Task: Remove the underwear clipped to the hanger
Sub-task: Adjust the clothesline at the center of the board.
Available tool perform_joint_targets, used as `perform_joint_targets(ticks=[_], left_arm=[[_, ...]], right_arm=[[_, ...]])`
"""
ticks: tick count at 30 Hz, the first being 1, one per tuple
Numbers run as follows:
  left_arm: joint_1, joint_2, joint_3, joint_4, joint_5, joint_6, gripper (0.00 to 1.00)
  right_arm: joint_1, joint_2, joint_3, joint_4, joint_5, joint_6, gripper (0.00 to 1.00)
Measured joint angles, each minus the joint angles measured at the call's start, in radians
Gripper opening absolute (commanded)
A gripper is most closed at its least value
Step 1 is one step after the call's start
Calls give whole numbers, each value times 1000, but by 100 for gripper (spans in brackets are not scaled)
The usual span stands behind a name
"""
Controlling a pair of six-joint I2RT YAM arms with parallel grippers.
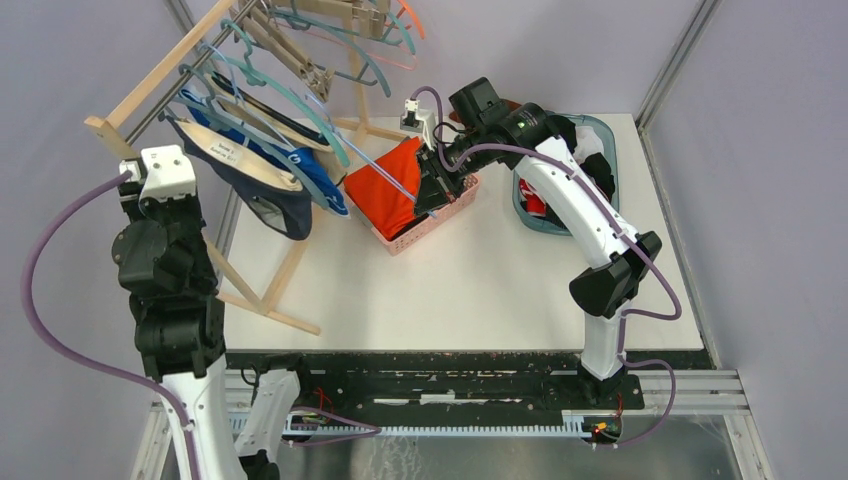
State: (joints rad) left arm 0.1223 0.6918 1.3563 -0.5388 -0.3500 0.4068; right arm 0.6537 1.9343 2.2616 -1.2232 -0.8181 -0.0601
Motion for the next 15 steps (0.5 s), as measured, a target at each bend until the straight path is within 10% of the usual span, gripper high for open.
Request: perform_joint_targets(ticks=[15], left_arm=[[278, 322, -23, 396, -92, 90, 35]], right_arm=[[0, 0, -47, -6, 13, -28, 1]])
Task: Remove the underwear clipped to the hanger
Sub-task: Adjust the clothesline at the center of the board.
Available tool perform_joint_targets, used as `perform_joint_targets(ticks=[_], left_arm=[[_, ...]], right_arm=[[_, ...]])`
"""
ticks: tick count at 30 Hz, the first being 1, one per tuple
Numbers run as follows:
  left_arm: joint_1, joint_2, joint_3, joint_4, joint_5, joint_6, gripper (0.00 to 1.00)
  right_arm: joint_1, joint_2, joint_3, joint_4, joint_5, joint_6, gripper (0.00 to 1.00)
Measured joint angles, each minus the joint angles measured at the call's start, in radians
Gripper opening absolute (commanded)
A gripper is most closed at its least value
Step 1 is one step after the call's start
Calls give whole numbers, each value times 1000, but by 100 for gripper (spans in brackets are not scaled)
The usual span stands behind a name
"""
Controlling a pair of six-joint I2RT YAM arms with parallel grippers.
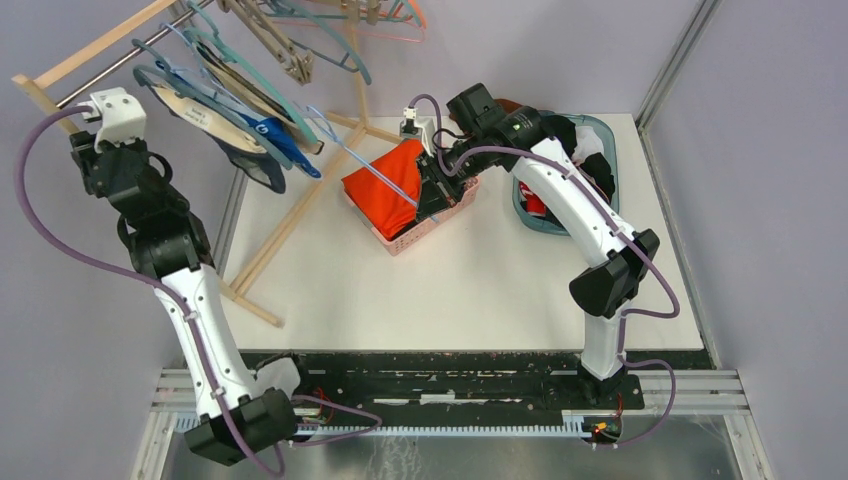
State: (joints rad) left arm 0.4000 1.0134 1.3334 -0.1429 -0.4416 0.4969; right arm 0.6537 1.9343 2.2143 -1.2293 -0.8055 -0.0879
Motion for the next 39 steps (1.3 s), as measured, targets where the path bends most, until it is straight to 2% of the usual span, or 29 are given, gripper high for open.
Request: perform_joint_targets(ticks=[6, 12, 17, 21, 24, 30, 39], left_arm=[[161, 64, 0, 76, 135, -38, 48], [263, 121, -21, 39, 229, -39, 64], [298, 139, -27, -31, 305, -40, 72], [298, 70, -30, -138, 398, -42, 91], [296, 8, -30, -219, 473, -44, 100], [293, -80, -29, -323, 550, -64, 99], [293, -164, -2, -380, 520, -89, 99]], right_arm=[[0, 0, 0, 0, 1, -5, 1], [0, 0, 0, 0, 4, -3, 1], [0, -2, -4, 6, 5, 9, 1], [1, -8, -26, 13, 16, 25, 1], [9, -9, -26, 13, 30, 39, 1], [47, -10, -12, 18, 48, 71, 1], [74, 20, 163, 40, 48, 122, 1]])
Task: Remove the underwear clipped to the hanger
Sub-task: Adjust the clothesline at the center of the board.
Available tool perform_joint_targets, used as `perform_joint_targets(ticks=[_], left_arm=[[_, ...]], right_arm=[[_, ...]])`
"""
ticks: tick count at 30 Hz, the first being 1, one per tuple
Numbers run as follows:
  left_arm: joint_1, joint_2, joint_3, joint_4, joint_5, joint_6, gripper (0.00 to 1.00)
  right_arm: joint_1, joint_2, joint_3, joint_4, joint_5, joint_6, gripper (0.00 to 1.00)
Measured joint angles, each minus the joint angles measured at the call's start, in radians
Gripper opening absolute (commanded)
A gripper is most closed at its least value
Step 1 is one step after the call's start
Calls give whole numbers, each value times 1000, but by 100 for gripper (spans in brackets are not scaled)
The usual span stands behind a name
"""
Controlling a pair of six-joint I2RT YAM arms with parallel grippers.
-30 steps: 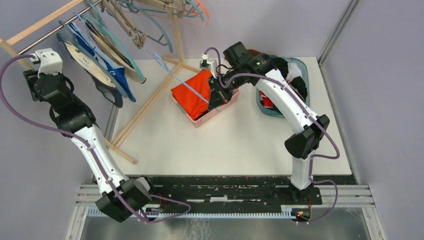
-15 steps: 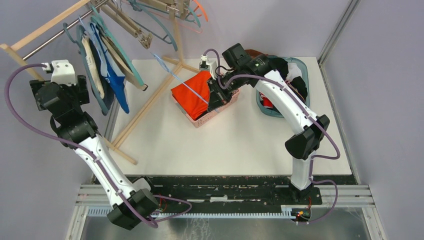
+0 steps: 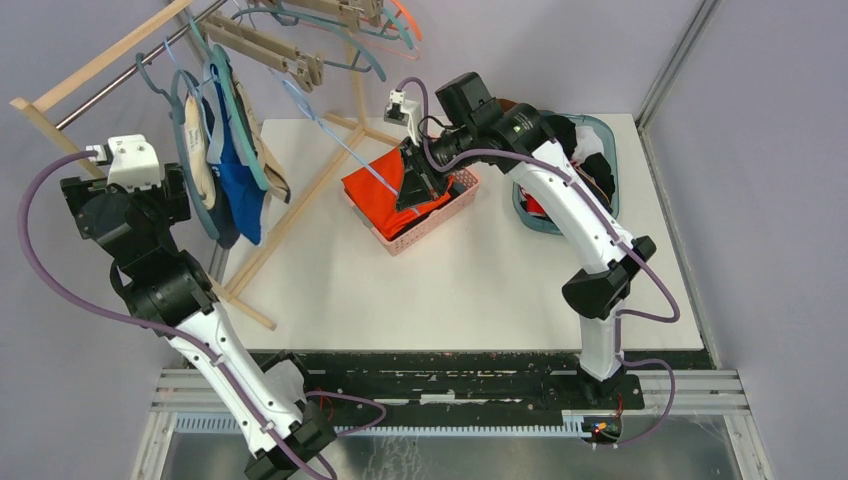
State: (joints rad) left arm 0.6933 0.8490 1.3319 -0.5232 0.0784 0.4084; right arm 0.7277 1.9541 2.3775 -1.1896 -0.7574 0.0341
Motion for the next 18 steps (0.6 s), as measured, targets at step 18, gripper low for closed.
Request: perform_joint_targets(ticks=[18], left_arm=[[0, -66, 195, -175, 109, -10, 99]], right_arm=[[22, 106, 74, 51, -3, 67, 1]])
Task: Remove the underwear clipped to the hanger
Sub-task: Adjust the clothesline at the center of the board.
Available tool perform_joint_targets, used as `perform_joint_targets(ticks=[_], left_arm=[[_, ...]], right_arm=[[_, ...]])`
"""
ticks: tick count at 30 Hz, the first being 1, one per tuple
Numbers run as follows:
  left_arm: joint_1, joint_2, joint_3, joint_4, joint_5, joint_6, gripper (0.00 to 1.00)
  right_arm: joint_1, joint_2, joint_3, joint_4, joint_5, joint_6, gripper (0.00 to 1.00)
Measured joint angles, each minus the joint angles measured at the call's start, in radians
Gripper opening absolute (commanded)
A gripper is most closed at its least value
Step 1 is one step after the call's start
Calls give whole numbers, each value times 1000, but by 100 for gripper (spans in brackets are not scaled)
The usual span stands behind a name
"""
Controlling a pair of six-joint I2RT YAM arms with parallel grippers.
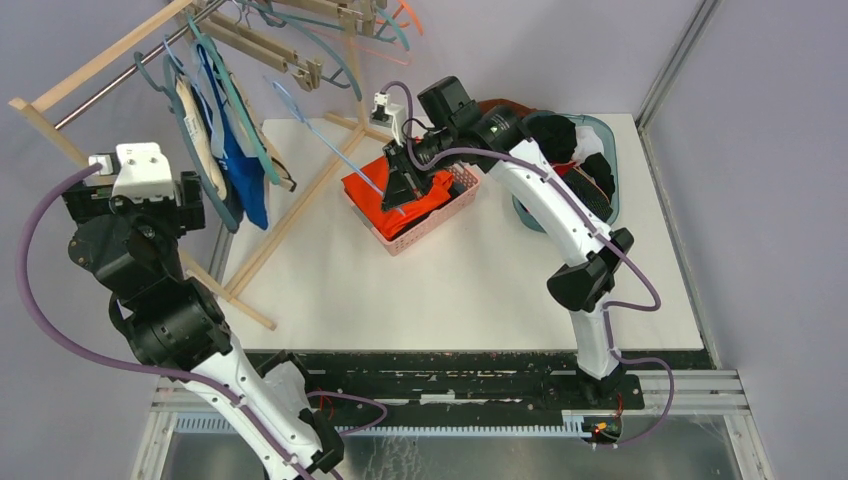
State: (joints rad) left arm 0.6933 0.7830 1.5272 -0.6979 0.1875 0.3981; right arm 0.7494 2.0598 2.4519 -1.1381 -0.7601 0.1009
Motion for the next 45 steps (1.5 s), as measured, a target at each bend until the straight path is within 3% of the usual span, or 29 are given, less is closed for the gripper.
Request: perform_joint_targets(ticks=[8, 11, 17, 28, 33, 39, 45], left_arm=[[0, 13, 140, -247, 388, 12, 97], [0, 22, 180, -394, 558, 97, 95], [0, 71, 179, -642, 731, 311, 92], [-1, 64, -179, -739, 734, 606, 92], [-3, 3, -351, -727, 692, 655, 90], [-6, -32, -555, -514, 639, 576, 90], [-6, -43, -731, -248, 528, 512, 91]], right_arm=[[4, -7, -51, 1, 5, -19, 1], [-1, -26, -109, -2, 15, -31, 1], [-57, -118, -245, 1, 32, -44, 1], [-176, -267, -415, 14, 54, -72, 1], [-184, -271, -460, 26, 54, -74, 1], [-165, -271, -478, 31, 54, -77, 1], [-72, -214, -447, 26, 48, -80, 1]])
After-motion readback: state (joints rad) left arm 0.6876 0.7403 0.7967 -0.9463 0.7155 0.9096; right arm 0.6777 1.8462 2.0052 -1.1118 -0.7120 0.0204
